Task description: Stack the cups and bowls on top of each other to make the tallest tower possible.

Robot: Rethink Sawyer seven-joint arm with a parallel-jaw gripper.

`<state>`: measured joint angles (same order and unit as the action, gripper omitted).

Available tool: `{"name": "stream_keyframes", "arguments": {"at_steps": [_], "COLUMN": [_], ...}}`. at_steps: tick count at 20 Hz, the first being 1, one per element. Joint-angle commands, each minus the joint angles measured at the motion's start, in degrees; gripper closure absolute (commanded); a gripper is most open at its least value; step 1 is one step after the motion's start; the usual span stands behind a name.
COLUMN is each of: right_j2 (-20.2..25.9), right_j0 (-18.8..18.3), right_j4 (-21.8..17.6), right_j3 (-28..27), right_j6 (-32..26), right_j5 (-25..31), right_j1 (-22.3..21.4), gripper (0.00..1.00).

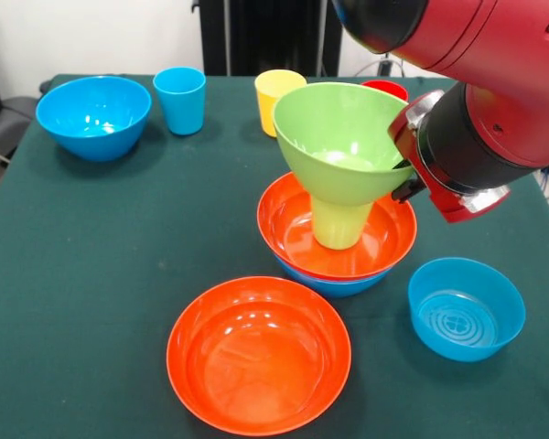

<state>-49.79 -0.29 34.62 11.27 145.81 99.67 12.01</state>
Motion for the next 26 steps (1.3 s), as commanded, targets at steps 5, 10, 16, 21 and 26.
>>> {"name": "stream_keyframes", "arguments": {"at_steps": [5, 10, 16, 21, 26], "right_j2": [3.48, 4.22, 4.49, 4.93, 4.99], "right_j0": [-0.26, 0.29, 0.66, 0.99, 1.18], "right_j4": [-2.27, -2.56, -2.66, -3.03, -3.06], "right_j3": [2.18, 3.20, 3.57, 4.20, 4.19], "right_j6": [-6.99, -7.10, -7.07, -7.06, -6.92], "right_j5": [-0.81, -0.99, -0.54, -1.13, -1.17], "right_j1": [1.11, 0.64, 0.59, 0.50, 0.50], "gripper": [1.00, 1.00, 1.00, 1.00, 1.00]}}
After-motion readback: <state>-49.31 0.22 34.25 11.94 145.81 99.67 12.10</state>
